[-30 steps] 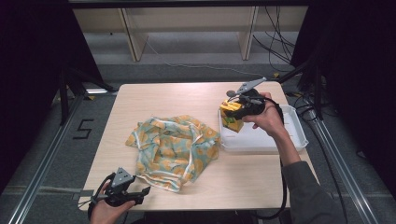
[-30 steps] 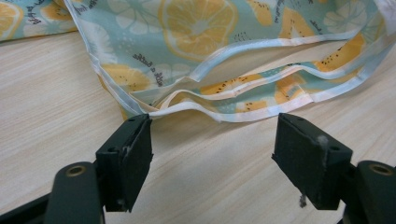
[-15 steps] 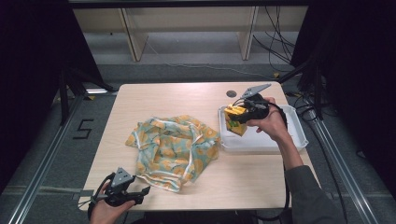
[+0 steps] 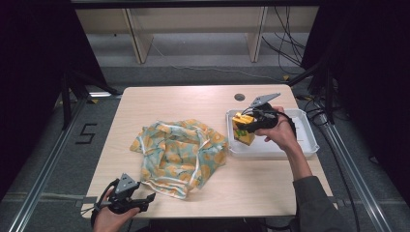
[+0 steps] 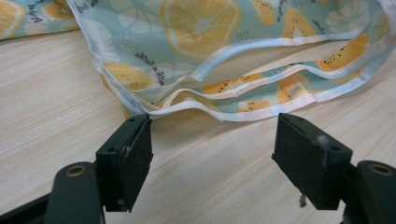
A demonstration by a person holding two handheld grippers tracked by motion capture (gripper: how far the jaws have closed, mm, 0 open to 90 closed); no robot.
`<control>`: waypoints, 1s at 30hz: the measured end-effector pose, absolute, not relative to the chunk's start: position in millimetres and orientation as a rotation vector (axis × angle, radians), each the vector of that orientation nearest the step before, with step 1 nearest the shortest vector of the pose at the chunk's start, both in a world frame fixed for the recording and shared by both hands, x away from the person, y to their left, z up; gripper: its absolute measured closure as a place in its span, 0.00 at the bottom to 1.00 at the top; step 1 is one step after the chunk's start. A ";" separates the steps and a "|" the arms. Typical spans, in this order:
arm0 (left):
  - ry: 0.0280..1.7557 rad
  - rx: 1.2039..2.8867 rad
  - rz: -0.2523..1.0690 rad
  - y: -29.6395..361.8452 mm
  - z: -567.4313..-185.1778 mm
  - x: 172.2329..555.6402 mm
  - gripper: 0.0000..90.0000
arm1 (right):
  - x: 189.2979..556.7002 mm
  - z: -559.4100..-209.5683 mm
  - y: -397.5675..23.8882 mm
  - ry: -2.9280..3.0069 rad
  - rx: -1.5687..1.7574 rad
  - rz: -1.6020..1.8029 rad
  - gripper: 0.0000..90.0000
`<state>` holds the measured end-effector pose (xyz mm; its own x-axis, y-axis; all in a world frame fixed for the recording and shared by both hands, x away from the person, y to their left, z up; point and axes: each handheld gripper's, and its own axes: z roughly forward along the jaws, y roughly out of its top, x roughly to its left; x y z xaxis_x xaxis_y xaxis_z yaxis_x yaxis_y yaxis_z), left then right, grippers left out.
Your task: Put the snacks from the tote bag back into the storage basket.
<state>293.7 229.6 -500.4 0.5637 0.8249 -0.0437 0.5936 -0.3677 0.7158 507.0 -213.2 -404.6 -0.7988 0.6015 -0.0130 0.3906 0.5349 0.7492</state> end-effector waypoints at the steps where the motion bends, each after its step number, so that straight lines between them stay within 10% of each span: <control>1: 1.126 2.115 0.424 230.7 -500.0 293.9 0.31 | 506.5 -404.6 -214.1 2.523 0.836 1.110 0.57; 30: 1.141 2.092 0.417 227.9 -500.9 293.0 0.31 | 509.1 -436.2 -215.9 2.560 0.820 1.128 0.57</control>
<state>293.0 227.9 -500.9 0.5590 0.8276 -0.0509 0.5998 -0.3612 0.7140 509.1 -215.9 -436.2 -0.8183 0.5745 0.0175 0.4006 0.5482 0.7342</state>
